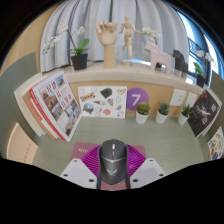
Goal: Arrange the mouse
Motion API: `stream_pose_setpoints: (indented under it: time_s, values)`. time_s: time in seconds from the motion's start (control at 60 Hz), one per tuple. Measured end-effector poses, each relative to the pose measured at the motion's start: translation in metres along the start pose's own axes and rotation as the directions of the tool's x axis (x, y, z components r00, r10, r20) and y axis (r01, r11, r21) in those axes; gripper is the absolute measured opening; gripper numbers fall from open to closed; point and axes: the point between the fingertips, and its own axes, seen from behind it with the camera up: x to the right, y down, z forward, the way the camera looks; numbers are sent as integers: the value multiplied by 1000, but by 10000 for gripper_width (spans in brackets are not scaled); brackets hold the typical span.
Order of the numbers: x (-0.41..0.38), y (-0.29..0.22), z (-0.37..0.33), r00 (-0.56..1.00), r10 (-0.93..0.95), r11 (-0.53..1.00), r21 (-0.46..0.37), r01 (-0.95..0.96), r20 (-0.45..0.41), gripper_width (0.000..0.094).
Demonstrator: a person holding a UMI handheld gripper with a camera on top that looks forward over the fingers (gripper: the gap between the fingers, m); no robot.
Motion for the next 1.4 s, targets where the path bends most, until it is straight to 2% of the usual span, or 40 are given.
stream_pose_setpoints:
  time_s: [0.183,0.25,0.283,0.383,0.583,0.617,0.633,0.65,0.667,0.717,0.967,1.1,1.217,1.4]
  values:
    - [-7,63,39,1000,-6,996,-91,6,3,326]
    - [-10,88,45,1000,-30,989,-148,29,-3,333]
    - [-9,82,47,1000,-14,995,-96,12,-15,331]
    - [-10,84,47,1000,15,996,-84,-16,-8,362]
    - [-10,84,47,1000,3,996,-89,-4,-3,507]
    - [-8,84,45,1000,-7,994,-107,5,-13,594]
    - [-7,84,44,1000,-15,993,-119,13,-17,694]
    - [-7,85,43,1000,-24,991,-132,22,-18,723]
    - [-6,85,41,999,-32,989,-146,29,-18,790]
    - [-6,74,32,999,-47,987,-153,44,-19,861]
    - [-6,-46,-47,999,30,1000,-1,-30,18,856]
    - [13,-99,-92,999,54,995,80,-54,7,857]
    - [30,-124,-122,999,31,993,119,-29,-13,851]
    - [51,-125,-143,999,-13,995,101,18,-50,848]
